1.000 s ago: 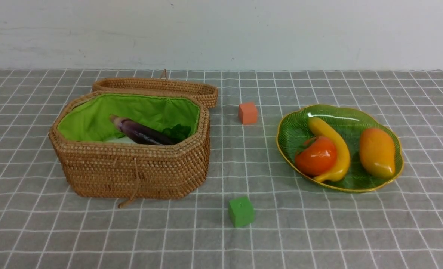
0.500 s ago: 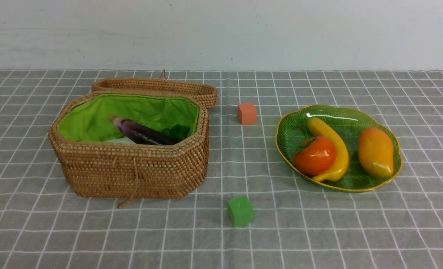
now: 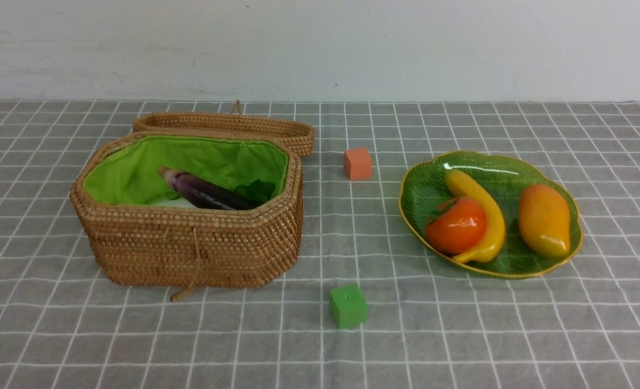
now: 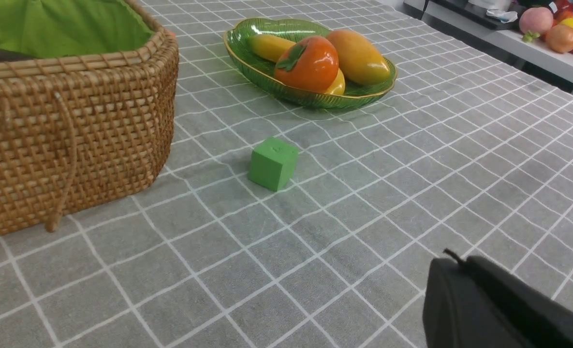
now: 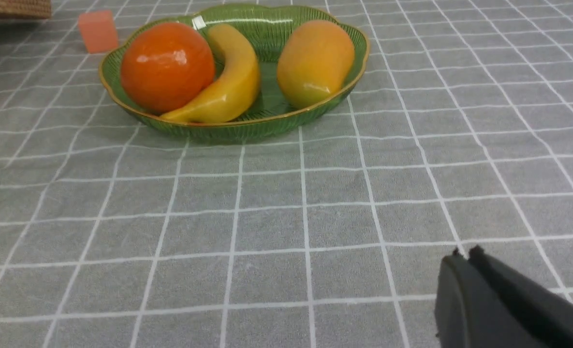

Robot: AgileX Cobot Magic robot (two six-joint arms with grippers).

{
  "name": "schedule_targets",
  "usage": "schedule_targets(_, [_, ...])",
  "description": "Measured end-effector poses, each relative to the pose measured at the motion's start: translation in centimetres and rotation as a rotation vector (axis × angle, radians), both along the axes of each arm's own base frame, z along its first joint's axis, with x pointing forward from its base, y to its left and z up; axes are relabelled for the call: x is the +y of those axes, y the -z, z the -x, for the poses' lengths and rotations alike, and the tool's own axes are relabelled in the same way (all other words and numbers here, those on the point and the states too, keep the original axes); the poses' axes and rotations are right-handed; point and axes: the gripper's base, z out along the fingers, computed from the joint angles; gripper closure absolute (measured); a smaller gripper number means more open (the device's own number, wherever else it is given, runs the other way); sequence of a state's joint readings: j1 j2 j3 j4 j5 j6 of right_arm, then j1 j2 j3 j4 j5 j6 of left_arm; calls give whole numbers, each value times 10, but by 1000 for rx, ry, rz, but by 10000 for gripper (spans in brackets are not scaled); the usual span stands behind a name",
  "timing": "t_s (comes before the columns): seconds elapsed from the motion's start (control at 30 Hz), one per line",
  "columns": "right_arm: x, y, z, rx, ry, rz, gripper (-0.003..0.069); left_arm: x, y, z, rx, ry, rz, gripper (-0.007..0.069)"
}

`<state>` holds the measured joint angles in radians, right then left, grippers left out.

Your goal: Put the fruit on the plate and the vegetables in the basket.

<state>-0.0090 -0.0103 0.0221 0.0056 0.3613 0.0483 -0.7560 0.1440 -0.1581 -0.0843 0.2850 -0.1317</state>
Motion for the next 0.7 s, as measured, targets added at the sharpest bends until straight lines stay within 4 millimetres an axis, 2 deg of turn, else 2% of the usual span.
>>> schedule_targets(0.7, [0, 0, 0, 2, 1, 3, 652, 0, 1, 0, 7, 1, -10, 617])
